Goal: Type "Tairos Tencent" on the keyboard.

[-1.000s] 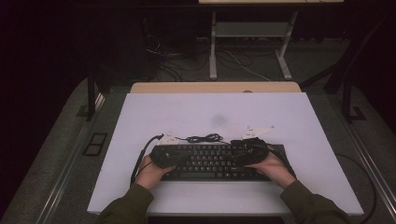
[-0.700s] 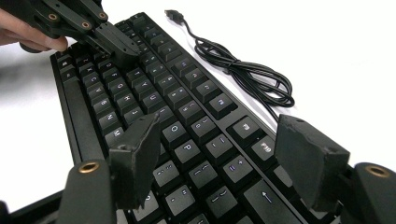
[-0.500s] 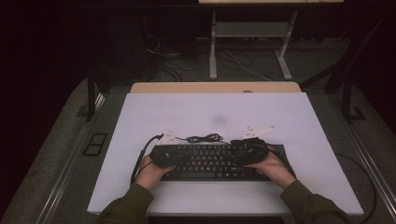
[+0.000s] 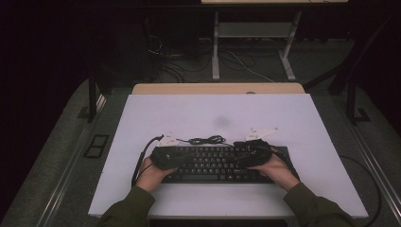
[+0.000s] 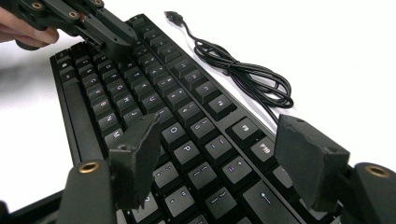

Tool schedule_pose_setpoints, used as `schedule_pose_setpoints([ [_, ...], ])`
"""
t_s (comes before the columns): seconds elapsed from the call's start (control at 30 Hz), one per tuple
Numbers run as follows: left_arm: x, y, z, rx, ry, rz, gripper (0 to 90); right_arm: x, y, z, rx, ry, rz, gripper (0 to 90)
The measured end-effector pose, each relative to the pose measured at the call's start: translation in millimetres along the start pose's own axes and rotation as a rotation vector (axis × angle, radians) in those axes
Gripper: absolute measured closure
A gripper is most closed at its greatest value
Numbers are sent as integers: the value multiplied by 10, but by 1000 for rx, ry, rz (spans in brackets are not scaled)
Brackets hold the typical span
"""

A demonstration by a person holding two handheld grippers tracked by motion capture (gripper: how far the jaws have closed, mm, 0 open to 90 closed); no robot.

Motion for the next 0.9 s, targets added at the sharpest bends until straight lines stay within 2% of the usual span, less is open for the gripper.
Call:
schedule_pose_setpoints([
  [0.3,16,-3,17,-2,23,5,632,-2,3,2,2,-1,0,314],
  [0.67,-6,14,-4,12,20,21,281,-14,0,12,2,2,1,326],
  [0.9,-2,28,-16,17,21,24,136,-27,-11,32,6,10,8,376],
])
Point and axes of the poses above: each handheld gripper's, and its own axes: x roughly backward along the jaws, z roughly out of its top, y roughly to its right, the point moved 9 cm from there along -x, roughly forward along the jaws, and after that the axes turned 7 degrees about y, right-handed, at the moved point
